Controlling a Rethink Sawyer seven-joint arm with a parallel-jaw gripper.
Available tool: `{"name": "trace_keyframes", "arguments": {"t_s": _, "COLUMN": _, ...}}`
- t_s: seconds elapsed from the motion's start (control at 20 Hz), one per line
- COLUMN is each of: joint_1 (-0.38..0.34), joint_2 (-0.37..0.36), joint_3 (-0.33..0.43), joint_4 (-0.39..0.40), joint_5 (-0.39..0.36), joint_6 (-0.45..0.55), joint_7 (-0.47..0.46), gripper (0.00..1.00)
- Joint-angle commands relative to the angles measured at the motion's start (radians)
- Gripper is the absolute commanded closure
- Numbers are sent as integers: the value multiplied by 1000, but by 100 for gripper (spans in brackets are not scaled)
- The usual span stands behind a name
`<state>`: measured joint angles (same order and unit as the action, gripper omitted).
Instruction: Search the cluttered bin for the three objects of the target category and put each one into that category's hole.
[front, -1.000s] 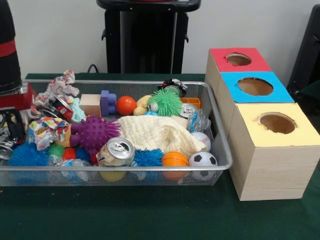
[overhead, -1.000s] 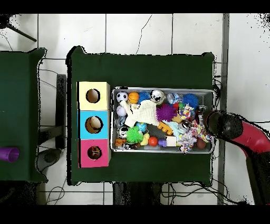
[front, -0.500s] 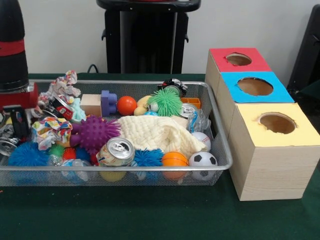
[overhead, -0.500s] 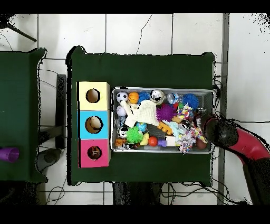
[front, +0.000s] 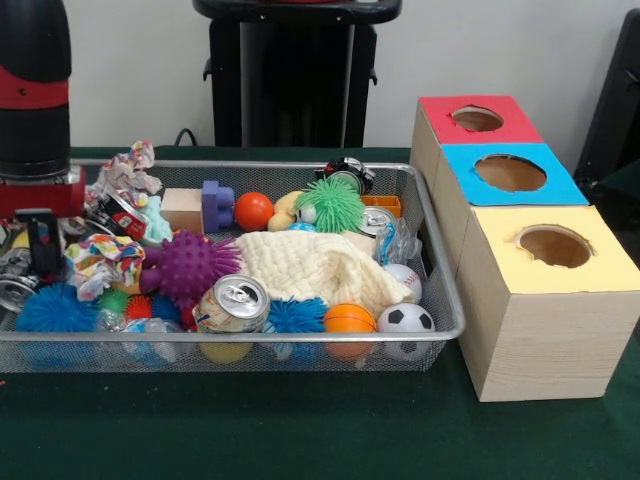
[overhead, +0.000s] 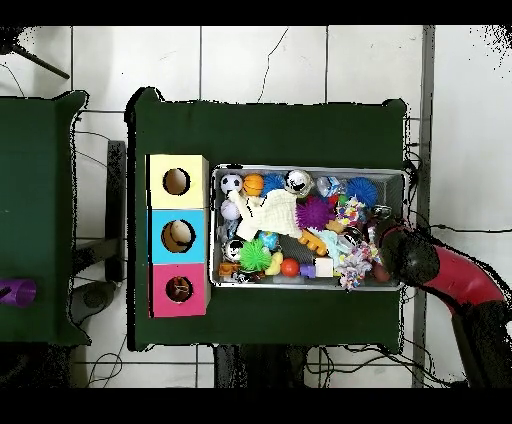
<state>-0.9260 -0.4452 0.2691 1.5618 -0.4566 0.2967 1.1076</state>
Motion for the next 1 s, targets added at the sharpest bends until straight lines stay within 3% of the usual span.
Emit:
{"name": "trace_keyframes", "arguments": {"t_s": 0.05, "joint_1": 71, "joint_2": 50, "joint_3": -147, "joint_4": 159, "joint_5": 33, "joint_6": 16, "joint_7": 306, "gripper": 100}}
{"name": "trace_keyframes", "arguments": {"t_s": 0.4, "joint_1": 147, "joint_2": 14, "joint_3": -196, "joint_4": 199, "joint_5": 135, "joint_6": 15, "joint_7": 332, "gripper": 100}}
{"name": "trace_keyframes", "arguments": {"t_s": 1.0, "joint_1": 201, "joint_2": -22, "joint_3": -238, "joint_4": 258, "joint_5": 245, "joint_6": 34, "joint_7": 315, "gripper": 100}}
